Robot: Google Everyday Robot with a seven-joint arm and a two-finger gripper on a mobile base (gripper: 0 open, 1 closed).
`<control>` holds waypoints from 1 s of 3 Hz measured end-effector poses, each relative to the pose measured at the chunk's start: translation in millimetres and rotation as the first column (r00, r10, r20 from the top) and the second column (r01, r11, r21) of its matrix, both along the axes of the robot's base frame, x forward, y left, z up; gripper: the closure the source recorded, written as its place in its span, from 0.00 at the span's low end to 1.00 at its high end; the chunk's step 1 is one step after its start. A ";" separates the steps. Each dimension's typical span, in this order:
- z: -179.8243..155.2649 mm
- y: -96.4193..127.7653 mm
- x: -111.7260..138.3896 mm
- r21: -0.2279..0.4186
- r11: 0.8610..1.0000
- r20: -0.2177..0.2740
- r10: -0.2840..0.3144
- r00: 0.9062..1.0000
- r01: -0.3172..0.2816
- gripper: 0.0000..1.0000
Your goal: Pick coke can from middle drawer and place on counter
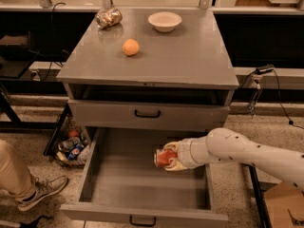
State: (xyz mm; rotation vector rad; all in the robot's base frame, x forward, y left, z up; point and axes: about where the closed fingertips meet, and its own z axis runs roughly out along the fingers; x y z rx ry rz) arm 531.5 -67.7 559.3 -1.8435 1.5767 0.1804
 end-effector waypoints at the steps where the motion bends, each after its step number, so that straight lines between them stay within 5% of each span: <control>1: 24.2 -14.7 9.9 0.042 0.999 0.012 0.006 1.000 -0.006 1.00; 3: 186.4 -100.5 46.6 0.118 0.993 0.182 -0.022 0.983 0.000 1.00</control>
Offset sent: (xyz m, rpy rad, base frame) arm 0.0588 -0.1296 0.2256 0.1787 -0.2122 -0.0044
